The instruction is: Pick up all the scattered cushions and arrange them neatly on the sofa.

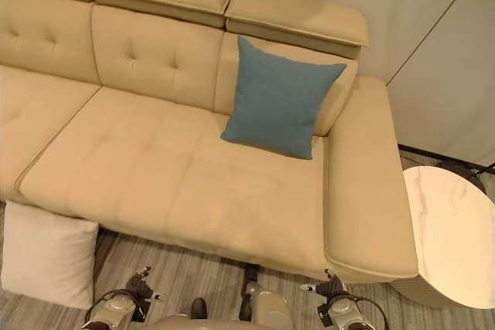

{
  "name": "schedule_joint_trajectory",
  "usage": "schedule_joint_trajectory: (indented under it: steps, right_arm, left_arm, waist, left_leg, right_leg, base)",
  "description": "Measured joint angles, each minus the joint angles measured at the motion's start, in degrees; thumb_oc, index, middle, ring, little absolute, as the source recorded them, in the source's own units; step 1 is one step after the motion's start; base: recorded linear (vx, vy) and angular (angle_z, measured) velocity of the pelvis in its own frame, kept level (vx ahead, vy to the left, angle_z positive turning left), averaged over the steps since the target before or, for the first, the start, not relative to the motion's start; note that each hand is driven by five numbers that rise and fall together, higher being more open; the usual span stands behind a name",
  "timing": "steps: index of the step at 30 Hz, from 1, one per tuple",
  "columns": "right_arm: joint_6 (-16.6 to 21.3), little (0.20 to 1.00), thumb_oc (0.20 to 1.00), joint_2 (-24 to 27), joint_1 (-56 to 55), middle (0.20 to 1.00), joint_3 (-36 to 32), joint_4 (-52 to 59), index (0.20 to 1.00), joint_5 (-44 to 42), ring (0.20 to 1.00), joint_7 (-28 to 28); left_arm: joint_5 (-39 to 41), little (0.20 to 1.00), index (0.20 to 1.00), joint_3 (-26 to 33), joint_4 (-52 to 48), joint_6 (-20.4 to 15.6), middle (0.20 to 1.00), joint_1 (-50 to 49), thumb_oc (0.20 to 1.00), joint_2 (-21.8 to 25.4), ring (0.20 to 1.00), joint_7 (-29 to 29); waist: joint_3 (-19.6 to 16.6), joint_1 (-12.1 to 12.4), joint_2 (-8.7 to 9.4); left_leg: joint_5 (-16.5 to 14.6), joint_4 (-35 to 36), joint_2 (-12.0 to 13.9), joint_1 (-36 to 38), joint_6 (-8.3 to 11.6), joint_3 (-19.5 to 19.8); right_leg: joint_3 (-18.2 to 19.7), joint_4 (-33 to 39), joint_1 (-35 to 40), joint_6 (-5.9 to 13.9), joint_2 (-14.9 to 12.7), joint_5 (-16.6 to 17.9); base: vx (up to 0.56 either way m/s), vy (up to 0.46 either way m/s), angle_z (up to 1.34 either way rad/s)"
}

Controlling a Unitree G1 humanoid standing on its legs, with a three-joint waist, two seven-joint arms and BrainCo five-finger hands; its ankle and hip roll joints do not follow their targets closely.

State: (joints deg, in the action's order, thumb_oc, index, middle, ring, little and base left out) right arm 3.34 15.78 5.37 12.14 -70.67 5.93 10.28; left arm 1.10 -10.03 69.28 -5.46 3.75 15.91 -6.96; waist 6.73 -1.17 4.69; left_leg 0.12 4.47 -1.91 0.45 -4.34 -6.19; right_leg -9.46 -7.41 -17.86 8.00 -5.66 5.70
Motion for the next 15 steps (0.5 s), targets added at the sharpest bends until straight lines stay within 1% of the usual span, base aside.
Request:
schedule_joint_trajectory:
  steps: [1, 2, 3, 4, 5, 6, 7, 8, 9, 10, 11, 12, 13, 14, 15]
  right_arm:
    - [-0.2, 1.000, 1.000, 0.0, -0.1, 1.000, -0.1, -0.1, 1.000, 0.0, 1.000, 0.1]
    - [-0.3, 1.000, 1.000, 0.1, -0.7, 1.000, 0.0, -0.1, 1.000, 0.0, 1.000, 0.1]
    - [-0.5, 1.000, 1.000, 0.0, -0.7, 1.000, 0.1, -0.2, 1.000, -0.1, 1.000, 0.0]
    - [-0.4, 1.000, 1.000, 0.0, 0.3, 1.000, 0.2, -0.1, 1.000, -0.1, 1.000, 0.1]
    - [-0.4, 1.000, 1.000, -0.2, 1.0, 1.000, 0.5, -0.1, 1.000, -0.1, 1.000, 0.0]
    - [-0.2, 1.000, 1.000, -0.4, 1.5, 1.000, 1.3, 0.0, 1.000, -0.1, 1.000, 0.0]
    - [0.0, 1.000, 1.000, -0.4, 1.8, 1.000, 1.7, -0.1, 1.000, 0.0, 1.000, 0.0]
    - [-0.1, 1.000, 1.000, -0.6, 1.1, 1.000, 2.3, -0.2, 1.000, 0.0, 1.000, 0.1]
    - [0.0, 1.000, 1.000, -0.7, 0.6, 1.000, 2.6, -0.1, 1.000, 0.0, 1.000, 0.2]
    - [-0.5, 1.000, 1.000, -0.6, 0.5, 1.000, 2.5, -1.3, 1.000, -0.1, 1.000, 0.3]
    - [-0.5, 1.000, 1.000, 0.0, 0.4, 1.000, 2.6, -1.3, 1.000, -0.1, 1.000, 1.2]
    - [-0.5, 1.000, 1.000, -0.3, -1.5, 1.000, 2.5, -0.1, 1.000, -0.2, 1.000, 1.4]
    - [-0.7, 1.000, 1.000, -1.3, -1.4, 1.000, 2.4, -0.8, 1.000, -0.2, 1.000, 1.3]
    - [-0.6, 1.000, 1.000, -1.1, -0.7, 1.000, 2.4, -1.2, 1.000, -0.3, 1.000, 1.4]
    - [-0.4, 1.000, 1.000, -0.2, -0.5, 1.000, 2.1, -0.9, 1.000, -0.4, 1.000, 1.5]
  left_arm:
    - [0.0, 1.000, 1.000, 0.0, 0.0, 0.0, 1.000, 0.4, 1.000, 0.3, 1.000, -0.5]
    - [0.0, 1.000, 1.000, -0.1, 0.0, 0.0, 1.000, 1.1, 1.000, 0.5, 1.000, -0.6]
    - [0.0, 1.000, 1.000, 0.0, -0.6, -0.2, 1.000, 1.9, 1.000, 0.8, 1.000, -0.9]
    - [0.2, 1.000, 1.000, 0.7, -0.6, -0.4, 1.000, 1.8, 1.000, 1.3, 1.000, -1.2]
    - [0.5, 1.000, 1.000, 1.2, -0.6, -0.3, 1.000, 1.3, 1.000, 1.4, 1.000, -1.4]
    - [0.6, 1.000, 1.000, 1.2, -0.7, -0.3, 1.000, 0.3, 1.000, 1.7, 1.000, -2.0]
    - [0.8, 1.000, 1.000, 2.1, -0.6, -0.2, 1.000, -1.3, 1.000, 1.2, 1.000, -2.2]
    - [1.6, 1.000, 1.000, 2.2, -0.6, -0.3, 1.000, -3.1, 1.000, 1.1, 1.000, -2.3]
    - [2.3, 1.000, 1.000, 2.1, -0.6, -0.3, 1.000, -3.1, 1.000, 0.9, 1.000, -2.3]
    - [2.8, 1.000, 1.000, 1.1, -0.7, -0.3, 1.000, -2.9, 1.000, 0.2, 1.000, -2.2]
    - [2.8, 1.000, 1.000, 0.2, -0.5, -0.3, 1.000, -3.4, 1.000, -1.2, 1.000, -2.4]
    - [2.6, 1.000, 1.000, -0.5, 0.7, 0.0, 1.000, -0.4, 1.000, -1.7, 1.000, -3.3]
    - [2.7, 1.000, 1.000, 0.4, 1.1, -0.1, 1.000, 1.1, 1.000, -0.2, 1.000, -4.2]
    - [2.7, 1.000, 1.000, 0.7, 1.8, -0.2, 1.000, 0.5, 1.000, 0.4, 1.000, -4.2]
    - [2.7, 1.000, 1.000, 1.0, 2.0, 0.1, 1.000, -0.7, 1.000, -0.1, 1.000, -4.2]
  waist:
    - [0.4, 0.1, -0.50]
    - [1.1, 0.3, -1.33]
    - [1.7, 0.8, -2.08]
    - [1.9, 2.9, -2.51]
    - [1.9, 3.9, -2.42]
    - [1.8, 4.2, -2.03]
    - [1.6, 3.6, -3.06]
    - [1.1, 4.0, -2.98]
    - [0.6, 3.6, -2.74]
    - [0.4, 4.3, -2.22]
    - [0.8, 4.4, -3.71]
    - [1.3, 2.5, -2.15]
    - [2.3, 2.1, 0.75]
    - [2.1, 1.9, 1.18]
    - [2.2, 1.3, 0.40]
  left_leg:
    - [0.5, -1.0, -0.1, -1.5, -0.11, 1.7]
    - [1.2, -1.9, -0.1, -2.6, 0.11, 4.0]
    - [2.1, -1.9, -0.2, -3.1, 0.35, 5.9]
    - [3.0, -2.4, -0.5, -4.8, 1.04, 7.1]
    - [3.2, -2.5, -0.7, -5.2, 1.64, 7.1]
    - [3.0, -2.4, -1.2, -5.5, 2.58, 7.8]
    - [4.1, -1.6, -0.2, -5.6, 4.24, 9.8]
    - [5.0, -1.4, 1.0, -6.3, 5.60, 11.0]
    - [6.6, -1.7, 2.1, -9.1, 8.07, 14.4]
    - [7.2, -1.5, 3.8, -11.8, 9.55, 15.6]
    - [6.4, -3.7, 5.7, -16.4, 11.04, 16.8]
    - [0.6, -2.0, 5.5, -17.3, 11.44, 11.5]
    - [0.4, -9.2, 4.9, -18.3, 10.18, 4.0]
    - [-0.5, -13.4, 4.5, -16.1, 10.32, 2.1]
    - [-1.3, -16.3, 4.9, -12.5, 11.05, 0.5]
  right_leg:
    - [6.9, -4.2, 0.0, 1.47, 1.0, -2.9]
    - [12.3, -8.6, 1.2, 2.06, 2.6, -6.5]
    - [13.4, -12.5, 3.6, 1.75, 3.4, -10.4]
    - [13.2, -13.3, 6.7, 1.15, 3.6, -15.0]
    - [12.9, -9.7, 9.0, 0.00, 3.2, -16.0]
    - [11.6, -3.9, 12.2, -1.46, 2.7, -16.2]
    - [10.1, 2.1, 15.5, -4.33, 4.0, -12.9]
    - [10.0, 4.5, 16.6, -5.68, 5.9, -11.2]
    - [10.7, 5.7, 16.0, -6.53, 8.5, -10.9]
    - [9.9, 6.9, 14.7, -9.96, 10.7, -8.6]
    - [5.9, 4.2, 12.4, -11.95, 13.3, -8.4]
    - [0.1, 4.8, 11.4, -13.75, 9.9, -8.2]
    - [-2.1, 5.7, 11.1, -14.91, 6.4, -7.9]
    - [-2.3, 6.8, 11.9, -15.06, 5.0, -7.1]
    - [-4.9, 8.8, 13.8, -14.59, 4.4, -6.1]
  base:
    - [-0.17, -0.060, 0.73]
    - [-0.14, -0.096, 1.12]
    - [-0.09, -0.175, 1.07]
    - [-0.05, -0.207, 0.65]
    - [-0.03, -0.218, 0.28]
    - [-0.11, -0.225, 0.35]
    - [-0.14, -0.212, 0.57]
    - [-0.17, -0.202, 1.16]
    - [-0.25, -0.169, 1.28]
    - [-0.40, -0.167, 1.60]
    - [-0.39, -0.119, 2.06]
    - [-0.27, -0.052, 2.42]
    - [-0.10, 0.009, 1.99]
    - [-0.08, 0.035, 1.08]
    - [-0.06, 0.083, 0.78]
